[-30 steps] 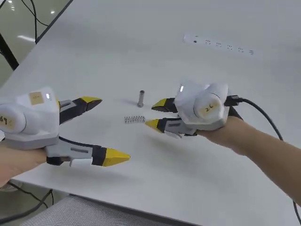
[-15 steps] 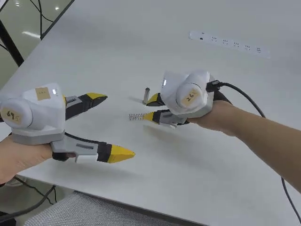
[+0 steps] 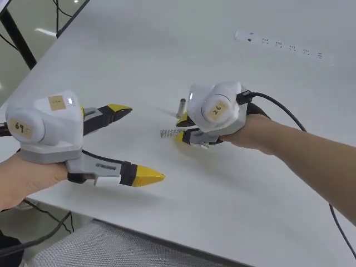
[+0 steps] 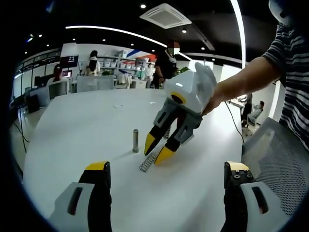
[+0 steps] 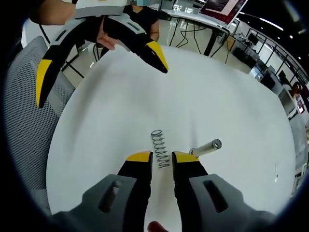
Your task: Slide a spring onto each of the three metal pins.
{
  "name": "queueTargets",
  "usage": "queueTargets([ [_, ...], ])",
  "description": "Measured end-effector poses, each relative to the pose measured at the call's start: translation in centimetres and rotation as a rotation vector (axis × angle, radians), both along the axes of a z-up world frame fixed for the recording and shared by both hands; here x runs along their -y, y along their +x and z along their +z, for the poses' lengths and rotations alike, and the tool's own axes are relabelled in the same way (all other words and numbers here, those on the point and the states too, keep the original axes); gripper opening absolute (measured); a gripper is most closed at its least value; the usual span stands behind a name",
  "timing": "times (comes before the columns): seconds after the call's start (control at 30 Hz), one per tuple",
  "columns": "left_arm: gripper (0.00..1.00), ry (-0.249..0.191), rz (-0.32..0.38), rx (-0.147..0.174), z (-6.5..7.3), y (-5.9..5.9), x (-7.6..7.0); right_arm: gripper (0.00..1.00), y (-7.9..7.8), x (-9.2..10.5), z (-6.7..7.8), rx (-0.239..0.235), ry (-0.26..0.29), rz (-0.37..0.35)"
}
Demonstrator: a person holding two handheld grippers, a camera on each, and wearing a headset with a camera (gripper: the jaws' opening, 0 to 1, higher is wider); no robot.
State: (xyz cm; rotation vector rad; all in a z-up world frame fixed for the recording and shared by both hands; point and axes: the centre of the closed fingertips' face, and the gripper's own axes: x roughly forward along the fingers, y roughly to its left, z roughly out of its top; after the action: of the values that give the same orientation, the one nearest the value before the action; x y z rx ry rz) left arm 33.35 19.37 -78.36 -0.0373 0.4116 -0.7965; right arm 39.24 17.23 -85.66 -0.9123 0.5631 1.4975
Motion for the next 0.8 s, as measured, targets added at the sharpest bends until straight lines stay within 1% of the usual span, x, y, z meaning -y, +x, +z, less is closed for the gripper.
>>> queueTargets([
  [0.1, 0.97, -0.002, 0.004, -0.003, -0.1, 0.0, -0.1, 0.14, -0.1, 0.3, -0.5, -0.008, -0.012, -0.003],
  [0.17, 0.97, -0.003, 0.005, -0.004, -0.1, 0.0, -0.1, 0.14, -0.2, 0.4, -0.6, -0.007, -0.017, -0.005],
  [0.2, 0.97, -0.003, 0.006, -0.004, -0.1, 0.0, -0.1, 0.14, -0.2, 0.4, -0.4, -0.016, -0.007, -0.011],
  [0.3, 0.97, -0.002, 0.004, -0.008, -0.2, 0.0, -0.1, 0.14, -0.3, 0.2, -0.4, -0.023, -0.001, -0.012],
  [0.37, 0.97, -0.001, 0.002, -0.012, -0.3, -0.1, -0.1, 0.13, -0.5, 0.2, -0.5, -0.055, -0.001, -0.03],
  [0.47, 0.97, -0.002, -0.003, -0.011, -0.3, -0.1, 0.1, 0.13, -0.4, 0.1, -0.5, -0.057, 0.013, -0.045],
  [0.57, 0.97, -0.002, -0.009, -0.011, -0.1, -0.2, 0.3, 0.13, -0.4, 0.4, -0.5, -0.044, 0.017, -0.048],
  [0.6, 0.97, -0.001, -0.011, -0.011, -0.1, -0.2, 0.4, 0.13, -0.5, 0.5, -0.4, -0.042, 0.019, -0.049],
  [0.67, 0.97, 0.003, -0.019, -0.01, -0.1, -0.2, 0.5, 0.13, -0.7, 0.7, 0.3, -0.048, 0.041, -0.059],
  [0.8, 0.97, 0.003, -0.034, -0.006, 0.2, 0.0, 1.1, 0.13, -1.1, 1.5, 1.6, -0.036, 0.072, -0.071],
])
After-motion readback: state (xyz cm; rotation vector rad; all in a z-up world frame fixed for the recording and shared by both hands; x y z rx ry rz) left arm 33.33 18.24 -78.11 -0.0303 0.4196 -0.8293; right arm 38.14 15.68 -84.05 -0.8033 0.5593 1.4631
